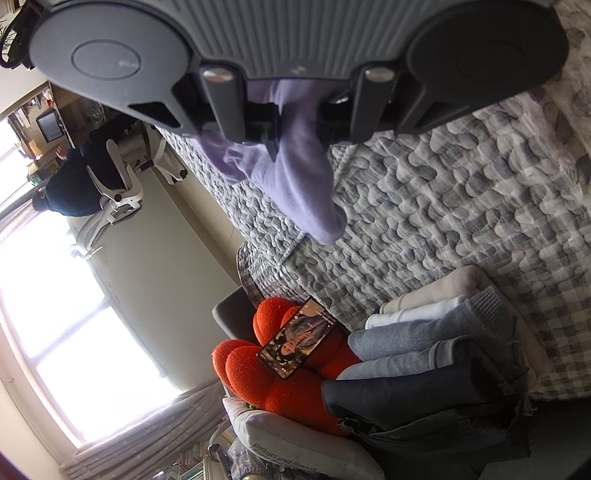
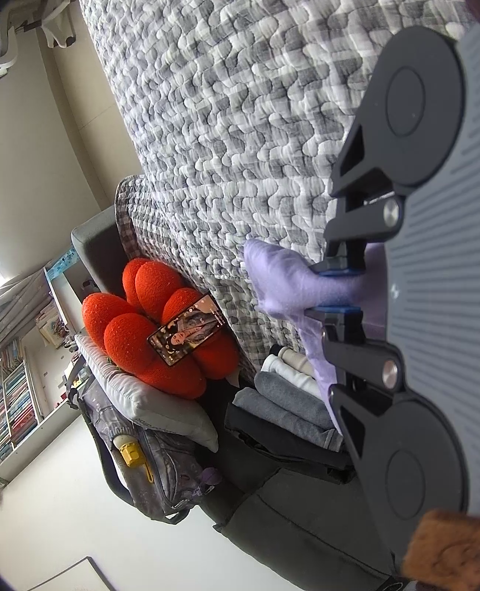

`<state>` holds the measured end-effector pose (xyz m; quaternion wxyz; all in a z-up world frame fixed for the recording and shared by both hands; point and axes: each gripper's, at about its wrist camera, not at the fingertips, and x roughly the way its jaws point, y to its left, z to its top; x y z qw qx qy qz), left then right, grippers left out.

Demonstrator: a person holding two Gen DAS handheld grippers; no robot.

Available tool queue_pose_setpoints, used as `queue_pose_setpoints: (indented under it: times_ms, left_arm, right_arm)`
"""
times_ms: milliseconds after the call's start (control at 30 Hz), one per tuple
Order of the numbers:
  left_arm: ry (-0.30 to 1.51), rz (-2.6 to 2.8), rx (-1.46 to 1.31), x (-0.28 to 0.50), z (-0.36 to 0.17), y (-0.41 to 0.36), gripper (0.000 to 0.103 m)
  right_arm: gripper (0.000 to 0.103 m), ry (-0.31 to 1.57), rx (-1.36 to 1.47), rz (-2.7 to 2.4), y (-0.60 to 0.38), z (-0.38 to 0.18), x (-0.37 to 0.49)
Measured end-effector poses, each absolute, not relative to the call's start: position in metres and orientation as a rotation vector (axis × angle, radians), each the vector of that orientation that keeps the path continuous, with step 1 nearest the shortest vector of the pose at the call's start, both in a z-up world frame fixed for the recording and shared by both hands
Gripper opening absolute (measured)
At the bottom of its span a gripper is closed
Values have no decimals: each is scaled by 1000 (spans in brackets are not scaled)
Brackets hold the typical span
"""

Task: Fold clothes
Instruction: 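Grasp the bundle with the right tool beside the left tool and lift it, then carry the lavender bundle with both tools toward the clothes stack by the sofa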

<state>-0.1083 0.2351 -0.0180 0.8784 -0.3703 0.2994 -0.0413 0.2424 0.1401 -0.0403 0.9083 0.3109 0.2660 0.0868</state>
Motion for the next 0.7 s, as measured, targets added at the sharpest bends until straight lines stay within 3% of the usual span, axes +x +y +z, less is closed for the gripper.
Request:
queue_pose_setpoints:
  times_ms: [700]
  left_arm:
    - [516, -198, -679, -97, 28, 251, 17]
  right_arm:
    - [17, 563, 650, 310, 134, 6, 292]
